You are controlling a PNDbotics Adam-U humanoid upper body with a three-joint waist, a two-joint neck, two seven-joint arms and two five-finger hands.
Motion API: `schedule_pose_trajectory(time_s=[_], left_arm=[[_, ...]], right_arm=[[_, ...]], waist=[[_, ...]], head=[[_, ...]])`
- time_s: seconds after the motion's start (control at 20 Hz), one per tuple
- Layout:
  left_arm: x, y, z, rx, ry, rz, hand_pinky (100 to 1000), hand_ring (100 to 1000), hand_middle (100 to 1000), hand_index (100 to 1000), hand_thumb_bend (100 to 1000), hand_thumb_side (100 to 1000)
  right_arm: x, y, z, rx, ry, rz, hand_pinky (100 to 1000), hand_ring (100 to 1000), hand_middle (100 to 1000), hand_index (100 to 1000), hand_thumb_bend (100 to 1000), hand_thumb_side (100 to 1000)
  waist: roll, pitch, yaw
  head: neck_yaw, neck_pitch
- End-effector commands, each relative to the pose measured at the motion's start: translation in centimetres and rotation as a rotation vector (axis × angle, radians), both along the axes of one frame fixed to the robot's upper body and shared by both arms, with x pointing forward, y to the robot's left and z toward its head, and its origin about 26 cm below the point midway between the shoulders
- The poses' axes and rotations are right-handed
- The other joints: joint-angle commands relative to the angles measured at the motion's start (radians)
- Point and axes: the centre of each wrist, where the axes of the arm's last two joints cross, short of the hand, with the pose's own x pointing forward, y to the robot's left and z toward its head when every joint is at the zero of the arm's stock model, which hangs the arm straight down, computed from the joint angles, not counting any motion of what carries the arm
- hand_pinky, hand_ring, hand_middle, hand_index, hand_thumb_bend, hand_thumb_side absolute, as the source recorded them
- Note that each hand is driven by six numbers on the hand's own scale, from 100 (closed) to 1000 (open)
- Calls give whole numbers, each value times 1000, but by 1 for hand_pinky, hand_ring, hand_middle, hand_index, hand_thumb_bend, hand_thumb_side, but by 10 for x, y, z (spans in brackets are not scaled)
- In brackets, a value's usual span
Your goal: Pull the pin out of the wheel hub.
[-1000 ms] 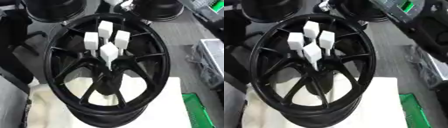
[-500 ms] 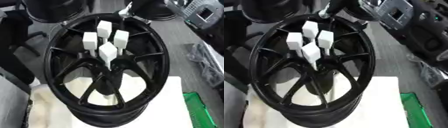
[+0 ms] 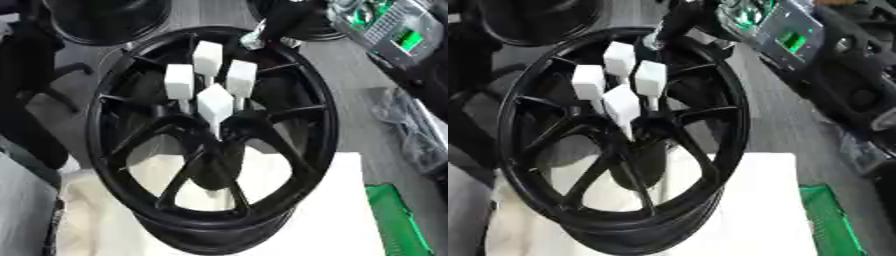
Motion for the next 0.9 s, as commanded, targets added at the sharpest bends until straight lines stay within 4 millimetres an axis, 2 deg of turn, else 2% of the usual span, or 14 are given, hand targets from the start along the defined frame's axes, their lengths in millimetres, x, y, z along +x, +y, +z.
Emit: schedule_pose_trajectory(time_s=[0.05,0.3,0.65,0.9], left_arm=[[-2,6,17,26,-47,3,743,889,871,878,925,552],[-2,6,18,29,-51,2,744,889,870,877,919,554],[-2,6,18,33,-49,-3,746,891,870,876,909,557],[-2,7,19,37,-51,-4,746,891,877,874,904,559]], right_arm=[[-6,-7,12,-11,-24,-2,820,816,795,868,533,259],[-15,-8,8,-17,28,13,812,807,784,861,544,278],[-27,-8,12,1,65,18,808,797,777,857,550,390],[-31,-10,15,1,80,19,807,795,773,857,560,410]], waist=[[-2,-10,1],[-13,-5,1],[-24,-1,3],[-31,-1,4]], head=[[-14,-1],[-14,-1],[-10,-1],[-11,-1]])
